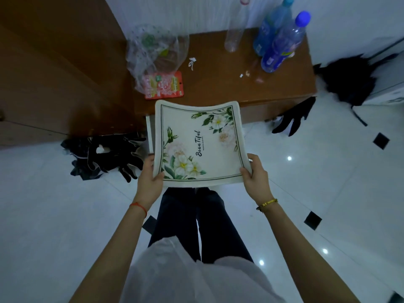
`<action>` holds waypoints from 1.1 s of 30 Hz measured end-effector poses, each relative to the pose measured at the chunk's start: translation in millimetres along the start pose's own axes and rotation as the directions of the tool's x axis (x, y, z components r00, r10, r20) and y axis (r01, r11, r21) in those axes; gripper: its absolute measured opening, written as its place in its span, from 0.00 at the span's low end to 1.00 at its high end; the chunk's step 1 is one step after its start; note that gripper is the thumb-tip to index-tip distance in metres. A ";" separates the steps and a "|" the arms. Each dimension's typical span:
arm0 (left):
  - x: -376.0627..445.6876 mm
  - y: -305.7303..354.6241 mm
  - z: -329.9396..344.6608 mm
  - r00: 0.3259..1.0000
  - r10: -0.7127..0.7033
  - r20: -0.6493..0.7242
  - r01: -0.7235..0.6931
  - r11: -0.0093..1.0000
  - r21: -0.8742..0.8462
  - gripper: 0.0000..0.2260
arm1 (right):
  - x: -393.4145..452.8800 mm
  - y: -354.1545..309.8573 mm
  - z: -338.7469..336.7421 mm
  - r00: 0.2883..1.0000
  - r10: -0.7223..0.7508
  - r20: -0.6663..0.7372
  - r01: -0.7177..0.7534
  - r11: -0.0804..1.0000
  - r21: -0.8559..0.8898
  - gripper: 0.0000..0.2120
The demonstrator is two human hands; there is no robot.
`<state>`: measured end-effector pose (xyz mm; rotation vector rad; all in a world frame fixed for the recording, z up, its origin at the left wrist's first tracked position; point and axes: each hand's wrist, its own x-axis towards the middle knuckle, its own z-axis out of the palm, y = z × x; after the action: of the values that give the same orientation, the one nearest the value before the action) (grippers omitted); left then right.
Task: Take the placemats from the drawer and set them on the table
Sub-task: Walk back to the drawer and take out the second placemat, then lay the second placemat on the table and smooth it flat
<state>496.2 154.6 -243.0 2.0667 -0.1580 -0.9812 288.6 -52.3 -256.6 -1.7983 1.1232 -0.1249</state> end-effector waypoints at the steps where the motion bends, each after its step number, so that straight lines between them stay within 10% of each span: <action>1: -8.4 9.9 -1.8 0.999 0.033 0.017 -0.033 0.999 0.001 0.20 | -9.0 -6.4 -8.9 1.000 0.000 -0.021 0.000 1.000 0.014 0.16; 16: -51.7 133.1 -7.4 0.874 0.389 0.292 -0.401 0.916 -0.019 0.24 | -116.7 -66.9 -81.6 0.903 0.107 -0.417 -0.039 0.985 0.169 0.14; 33: -58.5 206.3 19.7 0.446 0.409 0.796 -0.676 0.737 0.000 0.24 | -235.8 -102.6 -21.1 0.418 0.450 -0.789 -0.190 0.893 0.408 0.15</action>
<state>487.3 32.3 -66.0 1.5048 -1.4578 -1.3768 208.5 116.5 -78.7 -1.1751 2.0546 -1.0233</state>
